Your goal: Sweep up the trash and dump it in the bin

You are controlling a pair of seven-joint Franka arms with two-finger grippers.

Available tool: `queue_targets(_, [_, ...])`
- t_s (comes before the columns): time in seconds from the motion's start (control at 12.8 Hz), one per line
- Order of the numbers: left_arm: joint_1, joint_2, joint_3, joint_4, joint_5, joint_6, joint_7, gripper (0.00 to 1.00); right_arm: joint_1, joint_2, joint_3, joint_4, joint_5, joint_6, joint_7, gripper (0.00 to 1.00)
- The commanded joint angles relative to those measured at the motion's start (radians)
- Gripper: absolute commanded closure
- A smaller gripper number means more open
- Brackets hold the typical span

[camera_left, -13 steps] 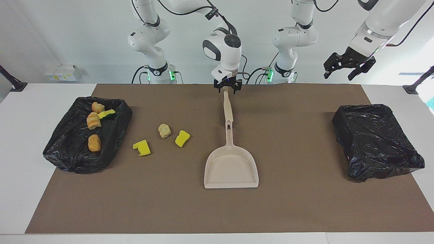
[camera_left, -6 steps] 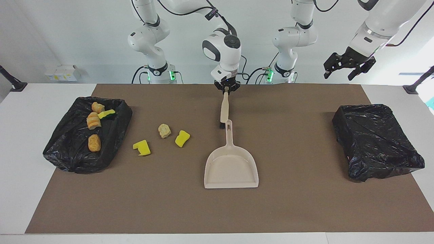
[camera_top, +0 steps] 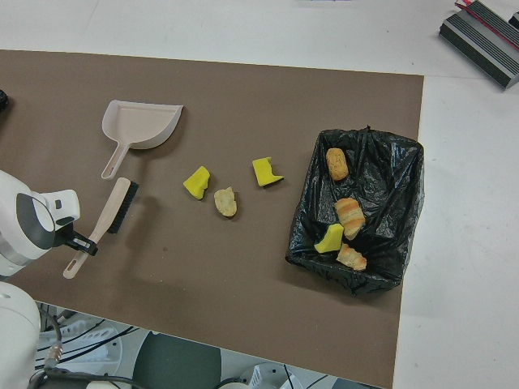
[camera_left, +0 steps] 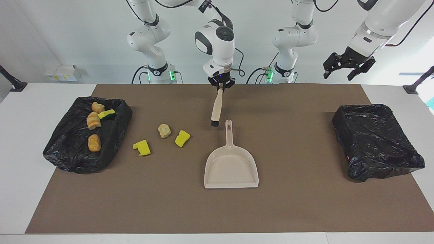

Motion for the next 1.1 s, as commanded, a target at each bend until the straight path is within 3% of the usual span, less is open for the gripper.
queue_targets(0.0, [-0.034, -0.011, -0.019, -0.013, 0.001, 0.08, -0.007, 0.0, -0.08, -0.054, 0.0, -0.007, 0.017, -0.073, -0.049, 1.0])
queue_targets(0.23, [-0.156, 0.02, -0.022, -0.073, 0.003, 0.3, -0.185, 0.0, -0.222, -0.061, -0.005, 0.022, 0.012, -0.137, -0.23, 1.0])
queue_targets(0.55, [-0.345, 0.153, -0.022, -0.068, 0.012, 0.433, -0.37, 0.0, -0.415, -0.027, -0.006, 0.03, -0.043, -0.144, -0.371, 1.0])
queue_targets(0.86, [-0.512, 0.328, -0.021, -0.062, 0.064, 0.554, -0.559, 0.0, -0.589, -0.013, -0.005, 0.022, -0.256, -0.163, -0.466, 1.0])
queue_targets(1.02, [-0.572, 0.4, -0.022, -0.076, 0.076, 0.667, -0.663, 0.0, -0.682, -0.011, -0.005, 0.012, -0.291, -0.148, -0.605, 1.0])
